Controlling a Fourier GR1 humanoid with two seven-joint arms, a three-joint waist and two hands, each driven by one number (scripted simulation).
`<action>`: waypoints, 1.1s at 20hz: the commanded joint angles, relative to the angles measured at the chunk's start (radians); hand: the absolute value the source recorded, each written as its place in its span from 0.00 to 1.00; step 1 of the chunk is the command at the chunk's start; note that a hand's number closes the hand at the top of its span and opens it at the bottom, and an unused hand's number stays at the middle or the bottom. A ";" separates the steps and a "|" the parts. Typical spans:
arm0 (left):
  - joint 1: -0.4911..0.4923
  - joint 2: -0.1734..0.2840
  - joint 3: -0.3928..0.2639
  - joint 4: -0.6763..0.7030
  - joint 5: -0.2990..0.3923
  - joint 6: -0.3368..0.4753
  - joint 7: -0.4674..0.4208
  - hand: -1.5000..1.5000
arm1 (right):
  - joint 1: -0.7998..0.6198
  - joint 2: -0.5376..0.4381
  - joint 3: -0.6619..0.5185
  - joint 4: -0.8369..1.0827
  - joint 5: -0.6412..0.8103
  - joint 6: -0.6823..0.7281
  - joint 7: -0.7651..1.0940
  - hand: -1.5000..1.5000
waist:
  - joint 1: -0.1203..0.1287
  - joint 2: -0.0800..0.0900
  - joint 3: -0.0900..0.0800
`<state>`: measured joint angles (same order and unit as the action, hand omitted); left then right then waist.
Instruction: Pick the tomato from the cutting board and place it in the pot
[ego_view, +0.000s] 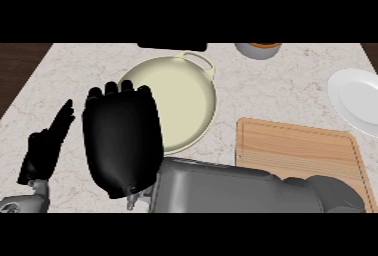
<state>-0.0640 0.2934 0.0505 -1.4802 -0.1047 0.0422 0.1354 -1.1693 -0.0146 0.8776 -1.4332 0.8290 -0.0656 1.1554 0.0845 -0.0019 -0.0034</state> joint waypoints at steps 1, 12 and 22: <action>-0.015 0.001 0.003 -0.022 0.007 -0.003 0.042 0.50 | -0.089 0.014 -0.051 0.074 -0.016 -0.138 0.155 1.00 | -0.009 0.003 0.001; -0.004 0.000 0.024 0.025 -0.011 0.007 -0.031 0.50 | -0.184 0.014 -0.104 0.427 -0.105 -0.330 -0.056 1.00 | -0.022 0.015 0.000; 0.020 0.007 0.031 0.005 0.010 -0.029 -0.048 0.50 | -0.220 0.014 -0.160 0.825 -0.244 -0.423 -0.389 1.00 | 0.002 0.029 0.000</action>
<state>-0.0478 0.2964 0.0717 -1.5004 -0.0997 0.0236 0.1251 -1.3646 -0.0019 0.7451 -0.7567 0.6191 -0.4525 0.8639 0.0803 0.0197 -0.0025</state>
